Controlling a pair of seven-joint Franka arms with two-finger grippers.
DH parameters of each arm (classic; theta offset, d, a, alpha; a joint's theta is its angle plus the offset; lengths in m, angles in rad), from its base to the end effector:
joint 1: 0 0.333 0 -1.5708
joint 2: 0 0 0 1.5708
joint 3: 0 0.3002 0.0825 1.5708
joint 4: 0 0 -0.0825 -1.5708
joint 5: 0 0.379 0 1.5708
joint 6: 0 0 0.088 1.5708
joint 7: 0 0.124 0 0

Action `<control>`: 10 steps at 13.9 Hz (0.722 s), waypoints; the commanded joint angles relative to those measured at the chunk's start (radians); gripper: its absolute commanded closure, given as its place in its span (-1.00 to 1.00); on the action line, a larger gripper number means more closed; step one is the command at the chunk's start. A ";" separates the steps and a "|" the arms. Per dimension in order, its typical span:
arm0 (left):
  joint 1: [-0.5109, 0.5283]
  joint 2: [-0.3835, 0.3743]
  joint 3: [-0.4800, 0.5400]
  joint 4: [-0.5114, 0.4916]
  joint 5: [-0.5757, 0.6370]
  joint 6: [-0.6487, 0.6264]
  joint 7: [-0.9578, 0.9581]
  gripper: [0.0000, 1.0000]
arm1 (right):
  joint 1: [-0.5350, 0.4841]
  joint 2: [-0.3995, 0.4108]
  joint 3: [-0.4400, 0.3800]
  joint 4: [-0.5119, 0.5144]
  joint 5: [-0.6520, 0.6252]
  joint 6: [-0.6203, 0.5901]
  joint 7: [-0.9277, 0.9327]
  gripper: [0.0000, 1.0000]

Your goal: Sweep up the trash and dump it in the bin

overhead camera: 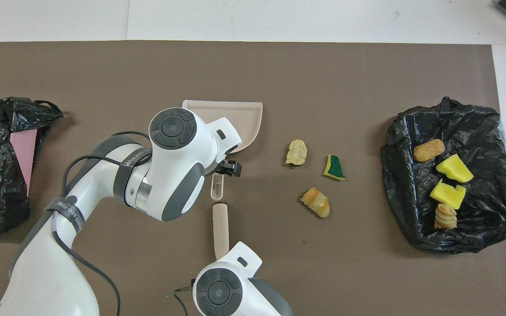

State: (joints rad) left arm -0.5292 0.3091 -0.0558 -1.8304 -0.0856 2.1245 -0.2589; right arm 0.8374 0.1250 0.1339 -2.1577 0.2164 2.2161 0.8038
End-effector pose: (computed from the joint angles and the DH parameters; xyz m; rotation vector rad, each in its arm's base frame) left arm 0.5150 -0.3452 0.3345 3.0355 -0.4247 -0.0769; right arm 0.2968 0.4517 0.3074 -3.0626 -0.0471 0.2848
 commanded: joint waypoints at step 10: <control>0.011 -0.008 0.024 0.025 0.010 -0.064 0.024 1.00 | 0.003 -0.016 0.003 -0.025 0.046 -0.007 0.012 0.47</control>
State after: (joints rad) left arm -0.5389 0.3237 -0.0390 -1.8302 -0.0833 2.1190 -0.2711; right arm 0.8399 0.1257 0.1339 -2.1619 0.2363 2.2136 0.8038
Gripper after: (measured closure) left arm 0.674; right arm 0.648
